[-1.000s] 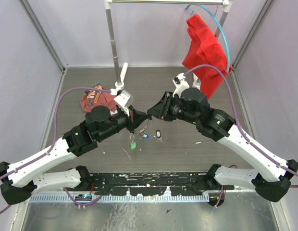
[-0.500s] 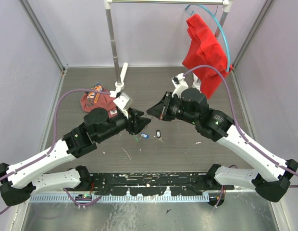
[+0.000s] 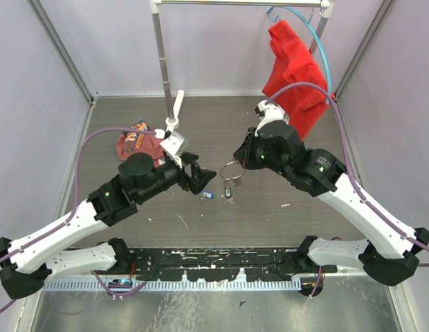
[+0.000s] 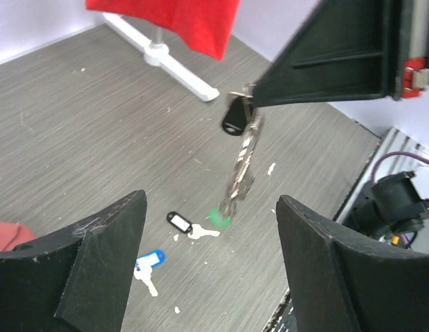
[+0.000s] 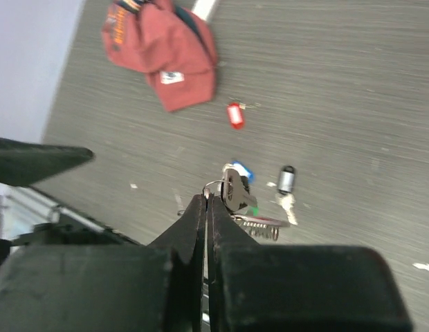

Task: Put the keys on the keyring

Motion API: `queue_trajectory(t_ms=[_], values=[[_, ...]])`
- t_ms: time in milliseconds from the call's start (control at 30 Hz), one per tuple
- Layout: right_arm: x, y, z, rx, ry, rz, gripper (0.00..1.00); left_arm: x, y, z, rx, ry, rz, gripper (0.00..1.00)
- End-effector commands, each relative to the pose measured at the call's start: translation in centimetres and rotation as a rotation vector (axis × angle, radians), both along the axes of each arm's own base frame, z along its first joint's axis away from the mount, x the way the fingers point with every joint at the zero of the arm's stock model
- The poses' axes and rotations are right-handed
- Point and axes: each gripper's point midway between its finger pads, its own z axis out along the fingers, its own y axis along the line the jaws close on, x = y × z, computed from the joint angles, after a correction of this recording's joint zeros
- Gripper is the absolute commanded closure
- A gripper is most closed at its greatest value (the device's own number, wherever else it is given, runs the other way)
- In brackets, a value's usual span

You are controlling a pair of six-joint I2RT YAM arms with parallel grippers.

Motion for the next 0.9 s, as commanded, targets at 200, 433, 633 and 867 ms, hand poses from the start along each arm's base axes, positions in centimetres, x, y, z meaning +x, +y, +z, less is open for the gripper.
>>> queue_trajectory(t_ms=[200,433,633,867], values=[[-1.6,-7.3,-6.7,-0.447,0.176,-0.081,0.99,3.0,0.7,-0.6,0.038,0.047,0.046,0.13],[-3.7,-6.7,-13.5,-0.575,0.441,0.09,0.99,3.1,1.9,-1.3,0.067,0.064,0.075,0.13],[-2.8,-5.6,-17.9,-0.652,0.533,0.149,0.99,2.8,2.8,-1.3,0.073,0.07,0.099,0.13],[3.2,-6.8,-20.8,-0.622,0.469,0.047,0.99,2.7,3.1,-1.4,0.076,0.083,0.109,0.13]])
